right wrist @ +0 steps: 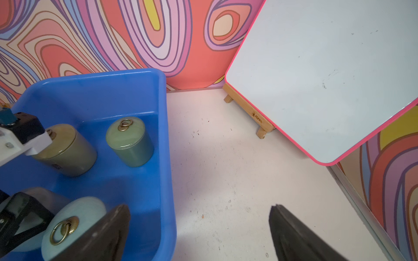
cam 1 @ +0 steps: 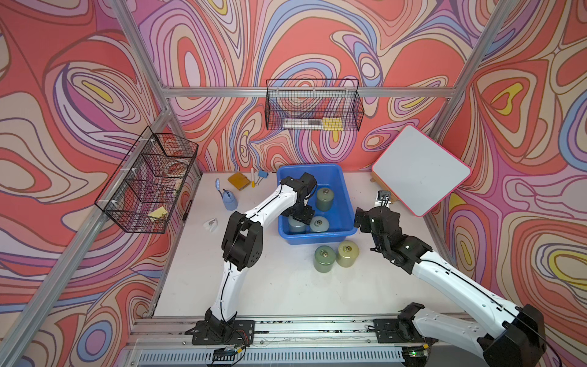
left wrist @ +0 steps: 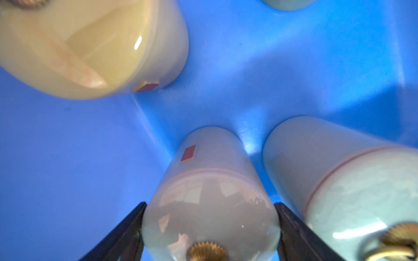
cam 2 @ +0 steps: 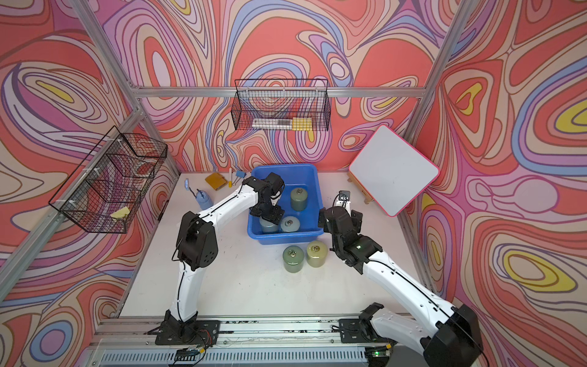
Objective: Take the tea canister out of the basket
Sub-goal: Pick up the tea canister from the basket.
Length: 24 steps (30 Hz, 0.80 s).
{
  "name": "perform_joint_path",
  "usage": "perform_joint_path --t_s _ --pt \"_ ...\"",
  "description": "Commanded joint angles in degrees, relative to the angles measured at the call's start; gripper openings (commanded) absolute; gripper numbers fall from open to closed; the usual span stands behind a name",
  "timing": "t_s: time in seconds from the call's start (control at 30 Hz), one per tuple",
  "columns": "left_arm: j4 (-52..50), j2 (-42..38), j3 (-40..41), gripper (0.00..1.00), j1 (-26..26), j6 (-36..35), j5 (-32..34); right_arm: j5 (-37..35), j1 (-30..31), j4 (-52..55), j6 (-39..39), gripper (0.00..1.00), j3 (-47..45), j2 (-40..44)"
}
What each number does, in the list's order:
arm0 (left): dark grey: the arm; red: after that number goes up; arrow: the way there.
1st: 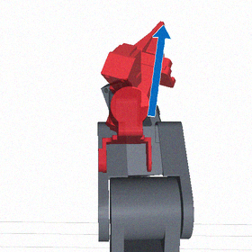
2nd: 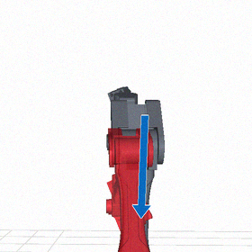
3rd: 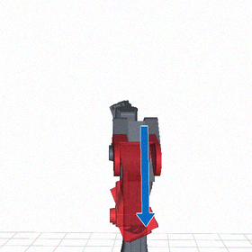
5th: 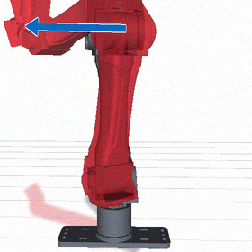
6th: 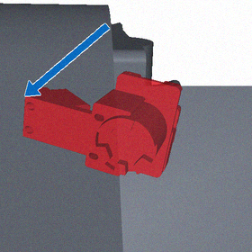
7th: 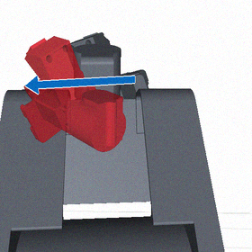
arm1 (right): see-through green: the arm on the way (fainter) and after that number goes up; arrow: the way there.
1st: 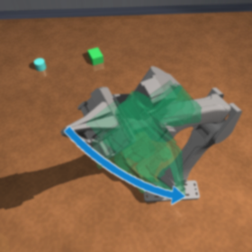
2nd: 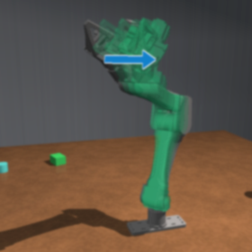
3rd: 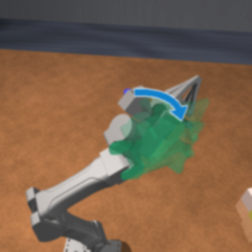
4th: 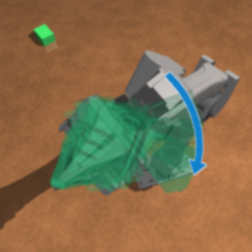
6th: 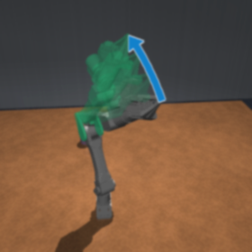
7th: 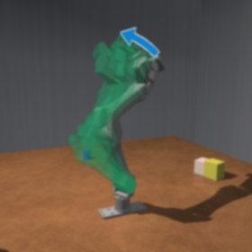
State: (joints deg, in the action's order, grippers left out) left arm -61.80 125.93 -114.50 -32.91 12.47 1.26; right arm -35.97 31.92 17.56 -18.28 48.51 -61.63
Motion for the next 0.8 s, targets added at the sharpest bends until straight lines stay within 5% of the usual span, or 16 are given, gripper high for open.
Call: perform_joint_path --t_s 0.0,0.77 --pt "-2.0 -2.8 -2.7 0.47 0.6 0.3 0.5 0.3 -0.3 -0.1 -0.2 0.98 0.0 0.2" --pt "-4.4 -10.0 -8.5 0.44 0.6 1.2 0.3 0.7 -0.4 -0.2 -0.2 0.98 0.0 0.3"
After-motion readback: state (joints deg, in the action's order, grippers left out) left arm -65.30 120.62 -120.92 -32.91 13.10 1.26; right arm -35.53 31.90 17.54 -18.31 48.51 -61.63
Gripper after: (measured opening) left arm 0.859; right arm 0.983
